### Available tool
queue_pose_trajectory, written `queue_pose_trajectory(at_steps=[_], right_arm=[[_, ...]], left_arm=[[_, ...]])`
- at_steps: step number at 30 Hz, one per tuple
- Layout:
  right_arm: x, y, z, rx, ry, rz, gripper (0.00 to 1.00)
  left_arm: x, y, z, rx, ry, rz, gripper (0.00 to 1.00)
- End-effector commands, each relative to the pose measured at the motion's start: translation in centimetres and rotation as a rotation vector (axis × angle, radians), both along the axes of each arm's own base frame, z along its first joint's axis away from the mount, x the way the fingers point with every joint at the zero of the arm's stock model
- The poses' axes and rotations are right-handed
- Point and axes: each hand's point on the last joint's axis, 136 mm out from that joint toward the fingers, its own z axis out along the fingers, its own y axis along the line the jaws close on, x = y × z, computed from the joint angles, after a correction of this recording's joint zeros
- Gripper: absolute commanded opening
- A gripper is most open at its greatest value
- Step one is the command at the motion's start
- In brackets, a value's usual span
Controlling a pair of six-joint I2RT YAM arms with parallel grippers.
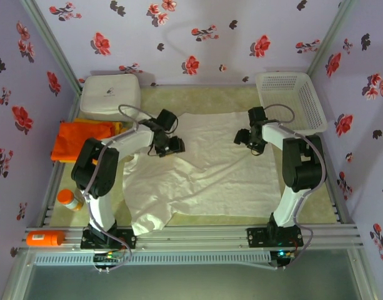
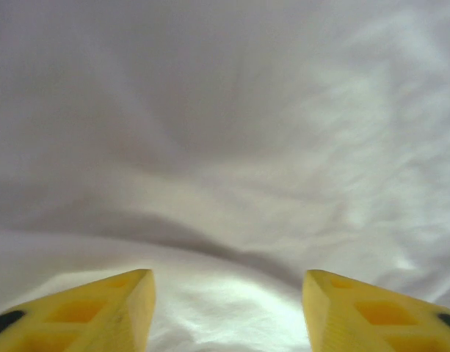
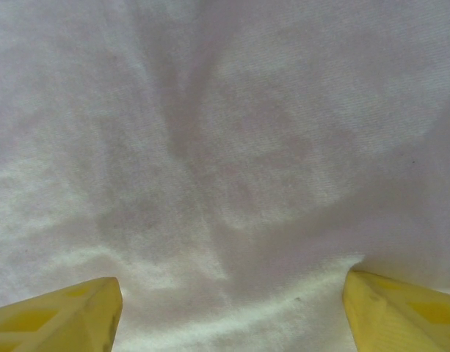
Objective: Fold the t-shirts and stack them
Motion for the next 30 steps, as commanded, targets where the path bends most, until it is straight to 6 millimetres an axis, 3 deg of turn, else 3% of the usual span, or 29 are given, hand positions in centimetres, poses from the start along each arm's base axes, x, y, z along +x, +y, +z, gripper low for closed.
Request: queue_pose_trajectory(at_steps=[1,5,12,19,30], right_arm=[[0.1,0.9,2.2,0.019,-0.059,0.047,0.8],[0.2,2.0,3.6,0.05,-0.097,0.073,0.81],[-0.7,3.8,4.4,0.09,-0.112,0.104,0.81],[-1.9,4.2,4.4,0.126,-0.106,0.103,0.81],[-3.2,4.5,2.8,0.15,-0.069,0.106,0.8]], left_arm=[[3.6,3.7,4.9,0.082,-0.107,-0.002,0.6],[8.2,6.9,6.4,0.111,-0.13,0.03,0.6],[14.8,10.0,4.4,0.151,-0.113,0.098,0.61],[17.9,10.7,0.0,0.227,-0.063,0.118,0.61],[19.3,12.5,-3.0,0.319,-0.064,0.158,0.61]])
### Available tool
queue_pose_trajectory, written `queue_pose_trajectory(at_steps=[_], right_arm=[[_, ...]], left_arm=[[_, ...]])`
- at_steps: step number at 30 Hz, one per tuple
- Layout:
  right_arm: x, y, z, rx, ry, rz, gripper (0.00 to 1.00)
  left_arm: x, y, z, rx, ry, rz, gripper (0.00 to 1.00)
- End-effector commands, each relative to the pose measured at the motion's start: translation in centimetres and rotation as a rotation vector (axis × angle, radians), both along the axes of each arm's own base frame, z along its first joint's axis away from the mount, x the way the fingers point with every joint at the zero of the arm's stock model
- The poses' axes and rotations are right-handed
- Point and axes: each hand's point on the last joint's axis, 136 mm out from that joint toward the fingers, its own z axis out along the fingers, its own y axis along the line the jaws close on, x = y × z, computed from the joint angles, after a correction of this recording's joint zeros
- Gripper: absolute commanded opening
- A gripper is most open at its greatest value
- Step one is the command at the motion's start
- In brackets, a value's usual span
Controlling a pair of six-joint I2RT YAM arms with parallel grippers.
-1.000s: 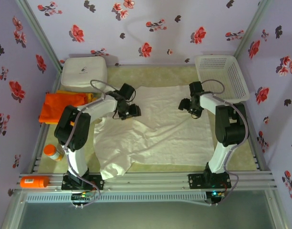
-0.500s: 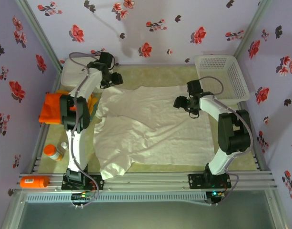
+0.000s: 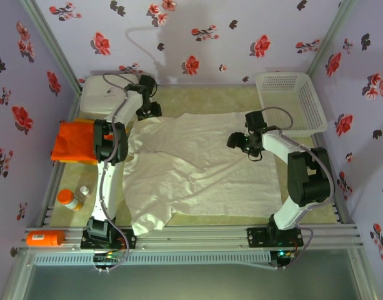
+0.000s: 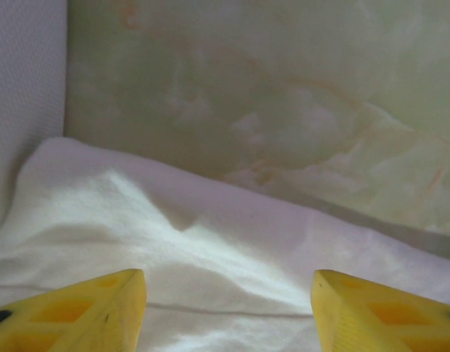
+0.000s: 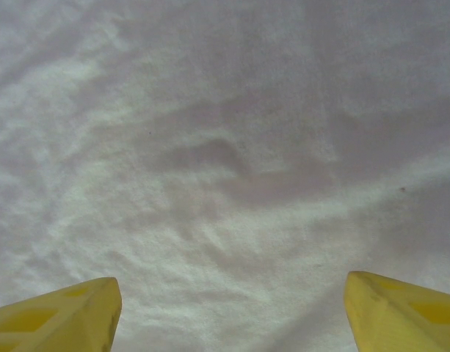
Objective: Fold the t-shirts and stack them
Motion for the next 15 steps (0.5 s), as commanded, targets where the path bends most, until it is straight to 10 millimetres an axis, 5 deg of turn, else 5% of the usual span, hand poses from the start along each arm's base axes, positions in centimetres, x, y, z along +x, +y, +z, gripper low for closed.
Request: queue_pose_trajectory(at_steps=[1,7,15], right_arm=[[-0.1,0.5,0.3,0.027,-0.015,-0.001,0.79],[0.0,0.6,0.7,0.033,-0.02,0.002,0.79],[-0.3,0.5,0.5,0.034,-0.014,-0.004,0.78]], left_arm=[[0.2,1.3,-1.0,0.062,0.018,0.004,0.61],[0.3,1.8,-2.7,0.086,0.056,0.001,0.55],[0.5,1.7,-1.6,0.08,0.036,-0.001,0.12]])
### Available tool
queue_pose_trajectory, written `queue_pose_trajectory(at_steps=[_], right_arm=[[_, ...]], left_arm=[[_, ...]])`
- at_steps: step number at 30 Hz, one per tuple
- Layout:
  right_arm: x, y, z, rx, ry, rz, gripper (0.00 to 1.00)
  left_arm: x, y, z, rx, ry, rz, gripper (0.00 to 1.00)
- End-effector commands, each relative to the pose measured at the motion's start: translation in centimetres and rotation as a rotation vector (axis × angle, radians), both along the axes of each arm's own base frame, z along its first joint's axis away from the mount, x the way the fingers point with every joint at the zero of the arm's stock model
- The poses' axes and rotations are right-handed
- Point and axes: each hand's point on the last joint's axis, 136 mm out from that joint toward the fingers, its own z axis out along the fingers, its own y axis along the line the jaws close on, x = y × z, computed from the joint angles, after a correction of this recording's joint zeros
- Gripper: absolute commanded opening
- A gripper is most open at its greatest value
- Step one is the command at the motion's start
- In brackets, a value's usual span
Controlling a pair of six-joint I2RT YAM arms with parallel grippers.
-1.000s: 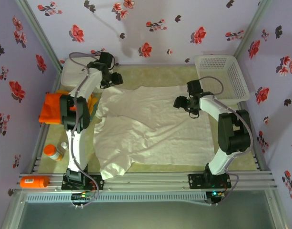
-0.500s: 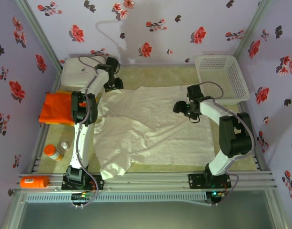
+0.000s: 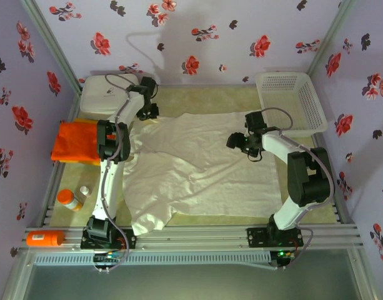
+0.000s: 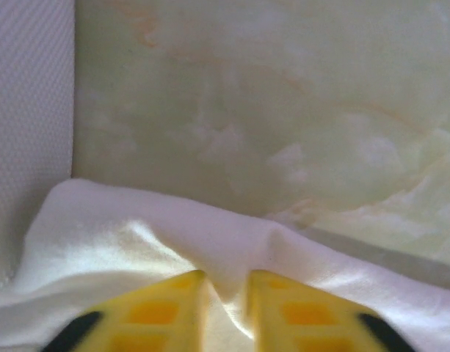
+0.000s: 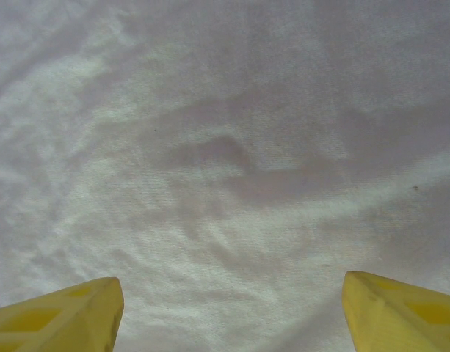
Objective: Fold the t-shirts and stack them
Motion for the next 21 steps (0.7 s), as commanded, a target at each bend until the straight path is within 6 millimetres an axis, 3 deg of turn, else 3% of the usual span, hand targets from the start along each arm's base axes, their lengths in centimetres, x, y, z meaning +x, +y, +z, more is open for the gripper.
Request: queue_pose_trajectory(at_steps=[1,3,13,18,21], right_arm=[[-0.4,0.3,0.4,0.021,-0.007,-0.006,0.78],[-0.4,0.4,0.4,0.027,-0.006,-0.007,0.78],[-0.7,0.4,0.2,0.029,0.005,-0.008,0.77],[-0.9,0.2,-0.1,0.021,0.009,-0.006,0.77],[-1.0,0.1,-0.4,0.015,0.013,-0.008,0.77]], left_arm=[[-0.3,0.5,0.7,0.017,0.007,0.007,0.06],[-0.5,0.4,1.8,0.017,-0.009,0.009,0.0],[-4.2,-1.8,8.1,0.077,-0.145,0.0,0.0],[-7.9,-3.6,10.4,0.112,-0.24,0.012,0.0],[-11.4,-5.6,10.4,0.126,-0.3,0.035,0.0]])
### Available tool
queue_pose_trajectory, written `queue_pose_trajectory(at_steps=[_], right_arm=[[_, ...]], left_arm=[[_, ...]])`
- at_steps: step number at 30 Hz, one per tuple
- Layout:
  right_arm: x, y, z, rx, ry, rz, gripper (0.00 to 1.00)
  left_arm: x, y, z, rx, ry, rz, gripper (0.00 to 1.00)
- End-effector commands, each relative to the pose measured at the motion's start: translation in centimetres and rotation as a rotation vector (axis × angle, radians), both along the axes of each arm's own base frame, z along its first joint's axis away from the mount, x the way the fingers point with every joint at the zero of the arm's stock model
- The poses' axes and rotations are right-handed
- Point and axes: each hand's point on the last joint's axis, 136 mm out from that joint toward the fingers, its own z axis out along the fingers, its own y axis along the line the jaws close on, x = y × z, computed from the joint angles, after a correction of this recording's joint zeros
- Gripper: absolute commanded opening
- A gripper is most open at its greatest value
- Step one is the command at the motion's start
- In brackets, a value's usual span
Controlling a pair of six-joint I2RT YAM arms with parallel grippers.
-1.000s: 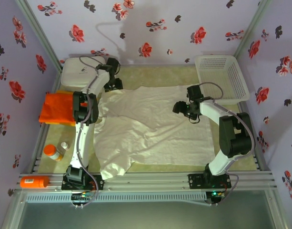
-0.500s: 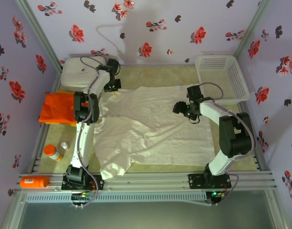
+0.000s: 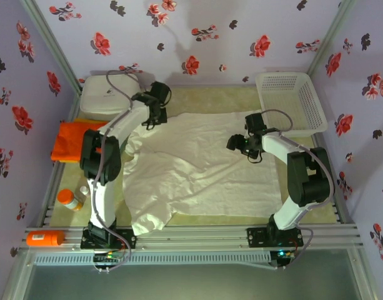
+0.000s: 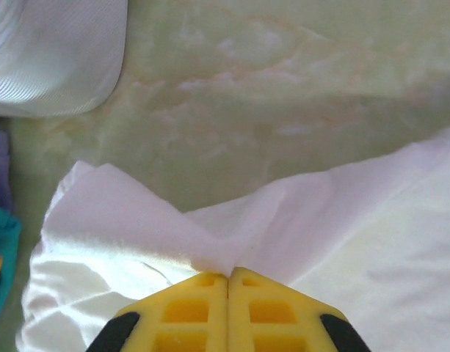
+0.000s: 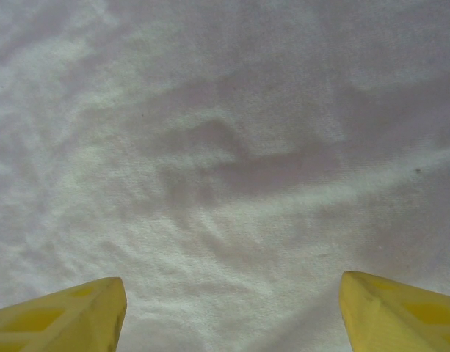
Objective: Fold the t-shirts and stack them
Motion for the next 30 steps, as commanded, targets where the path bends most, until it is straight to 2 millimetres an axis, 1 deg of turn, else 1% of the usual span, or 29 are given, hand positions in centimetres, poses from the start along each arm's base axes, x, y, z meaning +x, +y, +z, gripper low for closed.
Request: queue_pose_trajectory(at_steps=[1,3,5,6,7,8,10,12,14,17,18,20,23,25,27,28,30], right_arm=[[-0.4,0.1,0.1,0.006,-0.001,-0.007,0.76],[-0.5,0.1,-0.3,0.007,0.008,-0.007,0.77],[-0.5,0.2,-0.5,0.015,0.013,-0.007,0.76],[-0.6,0.2,-0.5,0.015,0.018,-0.006,0.76],[-0.7,0.3,-0.6,0.014,0.018,-0.003,0.76],[-0.7,0.2,-0.6,0.01,0.017,-0.004,0.76],[-0.7,0.1,-0.5,0.007,0.013,-0.001,0.76],[-0.7,0.2,-0.5,0.009,0.016,-0.001,0.76],[-0.6,0.3,-0.6,0.016,0.013,-0.003,0.76],[-0.6,0.4,-0.7,0.026,0.014,-0.004,0.76],[-0.6,0.5,-0.8,0.028,0.016,-0.002,0.76],[-0.6,0.6,-0.8,0.032,0.019,-0.003,0.76],[-0.6,0.7,-0.9,0.039,0.02,-0.002,0.76],[-0.6,0.6,-1.0,0.037,0.022,-0.003,0.76],[-0.7,0.6,-1.0,0.037,0.022,-0.002,0.76],[-0.7,0.6,-1.0,0.038,0.026,-0.002,0.75],[-0.9,0.6,-1.0,0.037,0.025,-0.003,0.75]], left_arm=[[-2.7,-1.6,0.5,0.015,-0.124,0.075,0.0],[-5.2,-3.4,-0.6,0.014,-0.145,0.074,0.0],[-7.5,-4.9,-2.2,0.035,-0.139,0.058,0.0],[-8.3,-5.4,-2.8,0.052,-0.135,0.045,0.01],[-9.1,-5.9,-3.5,0.069,-0.121,0.029,0.14],[-9.8,-6.4,-4.2,0.082,-0.099,0.014,0.28],[-10.8,-6.8,-4.7,0.072,-0.047,-0.009,0.34],[-11.3,-7.1,-3.8,0.019,-0.024,-0.025,0.39],[-11.2,-7.2,-1.6,-0.054,-0.042,-0.04,0.44],[-10.5,-7.0,1.8,-0.156,-0.076,-0.06,0.46],[-10.0,-6.7,2.7,-0.191,-0.085,-0.064,0.47],[-8.8,-5.7,3.6,-0.235,-0.089,-0.07,0.47],[-6.7,-4.2,3.8,-0.226,-0.087,-0.071,0.46],[-5.4,-4.0,3.4,-0.223,-0.094,-0.08,0.44],[-4.6,-4.2,2.0,-0.23,-0.048,-0.083,0.43],[-4.4,-4.5,1.1,-0.224,-0.018,-0.094,0.4],[-4.8,-4.9,-0.8,-0.213,0.047,-0.113,0.27]])
